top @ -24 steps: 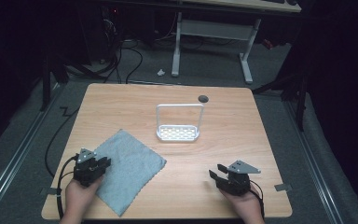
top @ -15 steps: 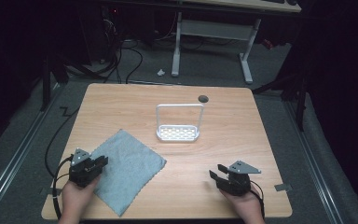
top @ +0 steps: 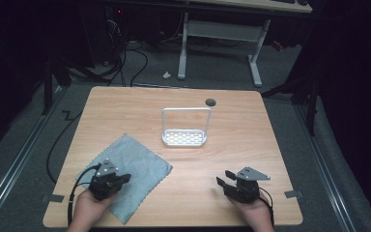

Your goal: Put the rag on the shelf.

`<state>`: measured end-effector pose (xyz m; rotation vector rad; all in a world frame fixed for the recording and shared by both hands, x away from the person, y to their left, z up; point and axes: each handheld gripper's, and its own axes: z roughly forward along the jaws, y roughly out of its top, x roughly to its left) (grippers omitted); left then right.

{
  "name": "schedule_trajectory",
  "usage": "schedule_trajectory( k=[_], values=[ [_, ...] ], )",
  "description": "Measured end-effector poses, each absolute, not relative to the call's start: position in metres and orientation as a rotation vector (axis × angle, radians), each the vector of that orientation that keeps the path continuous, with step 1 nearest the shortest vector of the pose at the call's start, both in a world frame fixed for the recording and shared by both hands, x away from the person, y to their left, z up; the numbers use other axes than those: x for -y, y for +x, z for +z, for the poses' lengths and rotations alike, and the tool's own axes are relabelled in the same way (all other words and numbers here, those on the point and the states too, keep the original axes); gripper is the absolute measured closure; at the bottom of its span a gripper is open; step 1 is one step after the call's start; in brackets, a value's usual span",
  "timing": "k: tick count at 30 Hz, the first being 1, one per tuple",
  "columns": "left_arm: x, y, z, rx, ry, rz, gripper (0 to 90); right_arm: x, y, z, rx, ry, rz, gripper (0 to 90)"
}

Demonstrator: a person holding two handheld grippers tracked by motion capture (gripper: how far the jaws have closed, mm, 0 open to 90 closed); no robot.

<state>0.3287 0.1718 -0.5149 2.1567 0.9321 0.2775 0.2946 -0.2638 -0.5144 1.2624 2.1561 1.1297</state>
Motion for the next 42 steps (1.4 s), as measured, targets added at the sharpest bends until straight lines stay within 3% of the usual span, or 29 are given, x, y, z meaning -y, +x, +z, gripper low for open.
schedule_trajectory(
  k=[12, 18, 23, 26, 31, 36, 42],
  values=[
    [-0.138, 0.319, -0.522, -0.829, 2.266, 0.268, 89.7, 0.263, 0.295, -0.516, -2.163, 1.246, 1.127, 53.2],
    [-0.08, 0.311, -0.522, -0.685, 2.296, 0.2, 89.5, 0.259, 0.296, -0.517, -2.18, 1.226, 1.12, 54.6],
    [-0.066, 0.308, -0.519, -0.645, 2.289, 0.216, 81.9, 0.253, 0.295, -0.518, -2.202, 1.199, 1.13, 56.6],
    [-0.087, 0.312, -0.514, -0.694, 2.247, 0.242, 80.2, 0.244, 0.293, -0.518, -2.221, 1.159, 1.128, 57.7],
    [-0.156, 0.32, -0.511, -0.905, 2.138, 0.312, 80.3, 0.225, 0.295, -0.518, -2.276, 1.106, 1.156, 64.3],
    [-0.196, 0.316, -0.509, -1.032, 2.029, 0.31, 84.6, 0.195, 0.3, -0.514, -2.345, 0.996, 1.175, 90.0],
    [-0.203, 0.311, -0.523, -1.086, 2.078, 0.329, 87.4, 0.154, 0.305, -0.519, -2.469, 0.855, 1.164, 90.0]
  ],
)
